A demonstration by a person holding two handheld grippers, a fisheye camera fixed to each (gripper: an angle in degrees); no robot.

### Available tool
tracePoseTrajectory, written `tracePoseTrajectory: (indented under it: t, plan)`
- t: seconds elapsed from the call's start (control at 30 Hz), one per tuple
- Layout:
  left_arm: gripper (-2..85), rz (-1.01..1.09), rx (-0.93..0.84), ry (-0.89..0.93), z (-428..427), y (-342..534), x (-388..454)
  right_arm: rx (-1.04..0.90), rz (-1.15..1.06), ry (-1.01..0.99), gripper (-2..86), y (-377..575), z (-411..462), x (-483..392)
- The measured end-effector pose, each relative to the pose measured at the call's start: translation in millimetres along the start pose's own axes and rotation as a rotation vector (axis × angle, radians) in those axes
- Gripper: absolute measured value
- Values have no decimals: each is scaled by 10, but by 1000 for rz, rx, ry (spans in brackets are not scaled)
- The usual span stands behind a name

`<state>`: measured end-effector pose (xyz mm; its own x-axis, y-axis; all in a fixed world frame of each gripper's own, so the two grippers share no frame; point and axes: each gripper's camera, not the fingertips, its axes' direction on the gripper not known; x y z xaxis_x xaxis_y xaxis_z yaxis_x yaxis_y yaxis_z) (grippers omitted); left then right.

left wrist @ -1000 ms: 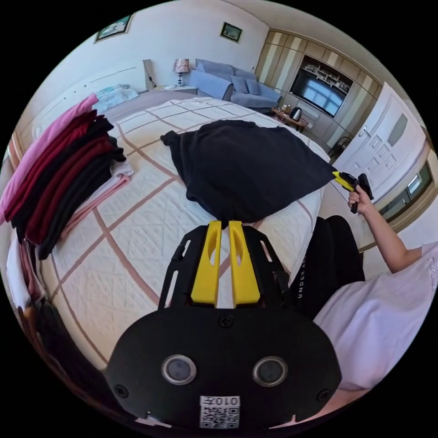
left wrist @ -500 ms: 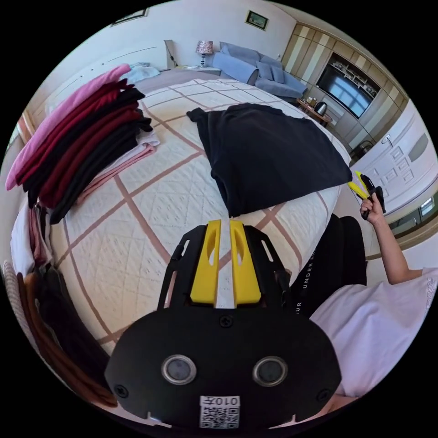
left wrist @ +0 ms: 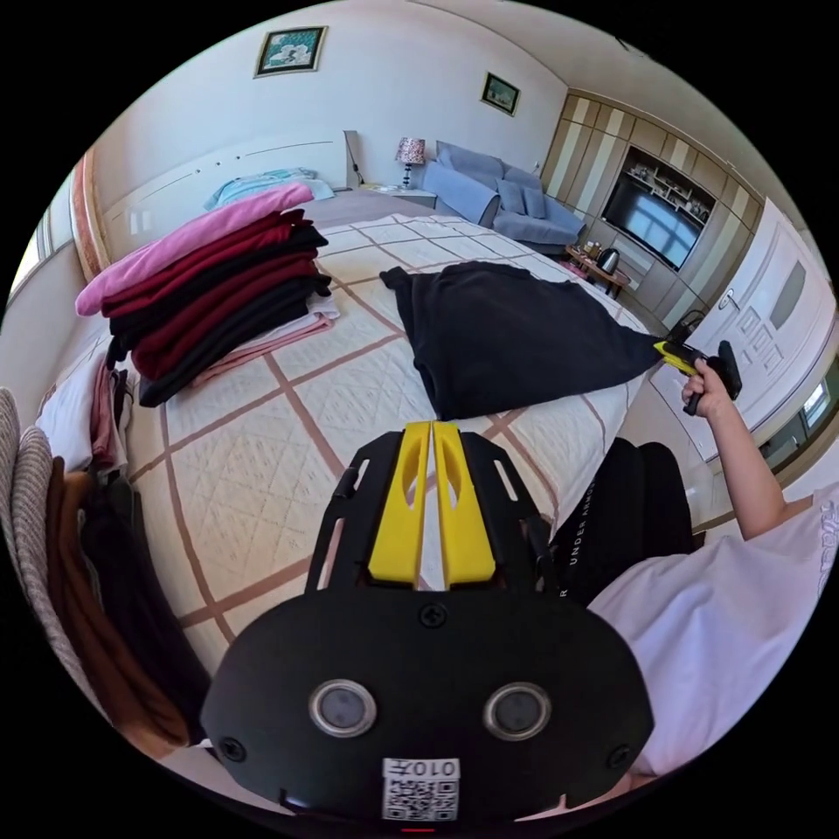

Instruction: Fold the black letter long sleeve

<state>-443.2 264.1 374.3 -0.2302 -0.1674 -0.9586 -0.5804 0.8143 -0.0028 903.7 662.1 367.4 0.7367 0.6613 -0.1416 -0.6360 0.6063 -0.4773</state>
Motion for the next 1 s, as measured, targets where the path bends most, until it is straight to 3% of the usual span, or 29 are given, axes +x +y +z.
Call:
tracePoseTrajectory:
  t: [0.17, 0.33, 0.4, 0.6, 0.73, 0.87, 1.0]
  plan:
    - [-1, 39, 52, 72, -152, -9, -39, 18, -391, 191, 38, 27, 219, -1895]
    - [-1, 43, 126, 95, -428, 104, -116, -161, -1004, 368, 37, 1039, 1414, -4109]
    - [0, 28, 147, 125, -504, 212, -181, -239, -1133, 390, 38, 1523, 1942, -4463]
    - [15, -44, 91, 191, -457, 491, -488, -327, -1225, 377, 38, 2375, 2688, -4611]
    - [44, -112, 114, 323, -383, 432, -753, -340, -1157, 167, 40, 2201, 2506, -4423]
    - [85, -124, 174, 460, -237, -22, -837, -432, -1148, 4, 41, 2117, 2535, -4165]
    - [125, -178, 117, 548, 155, -552, -890, -359, -1134, -86, 41, 2137, 2432, -3959]
